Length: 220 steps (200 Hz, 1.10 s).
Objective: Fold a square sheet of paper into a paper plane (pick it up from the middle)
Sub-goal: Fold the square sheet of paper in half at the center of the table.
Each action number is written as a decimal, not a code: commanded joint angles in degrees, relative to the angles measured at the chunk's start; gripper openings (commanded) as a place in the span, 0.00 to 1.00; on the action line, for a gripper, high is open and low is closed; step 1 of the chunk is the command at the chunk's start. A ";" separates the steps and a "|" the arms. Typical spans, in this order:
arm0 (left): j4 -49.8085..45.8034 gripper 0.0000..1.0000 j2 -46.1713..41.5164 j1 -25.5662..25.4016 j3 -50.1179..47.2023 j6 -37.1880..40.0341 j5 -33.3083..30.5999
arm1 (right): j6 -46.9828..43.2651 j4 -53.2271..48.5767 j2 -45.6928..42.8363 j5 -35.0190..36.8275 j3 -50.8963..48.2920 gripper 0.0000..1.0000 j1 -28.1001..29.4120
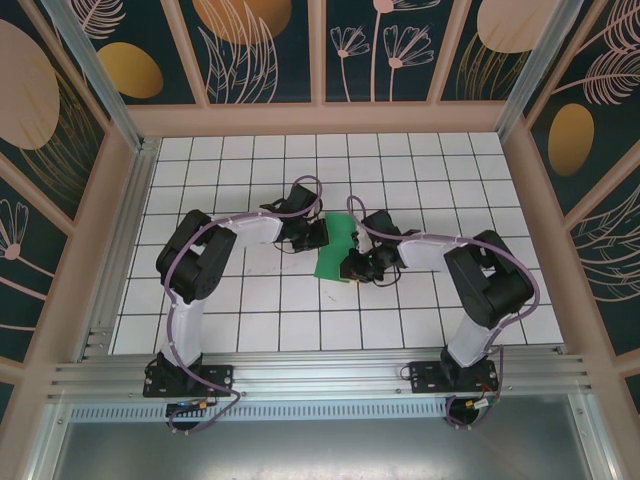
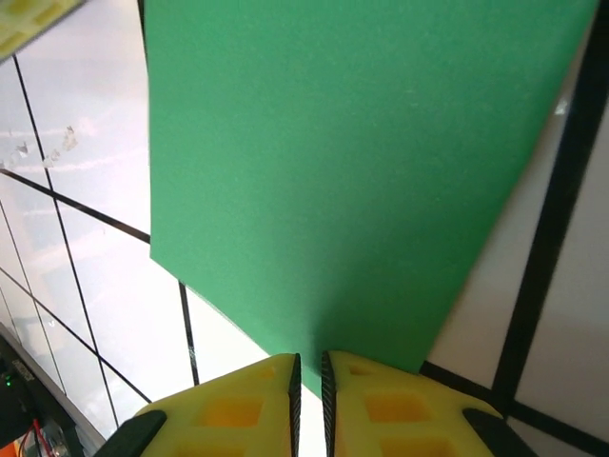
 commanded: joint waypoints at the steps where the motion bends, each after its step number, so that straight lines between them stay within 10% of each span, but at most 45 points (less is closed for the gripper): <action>1: -6.00 0.08 5.43 0.45 -3.20 0.22 -8.49 | 1.24 -1.47 -5.45 3.00 4.28 0.19 -0.02; 220: -1.58 0.15 -2.48 0.44 -1.48 -0.41 -0.66 | 6.74 1.76 11.81 10.38 8.29 0.16 -6.03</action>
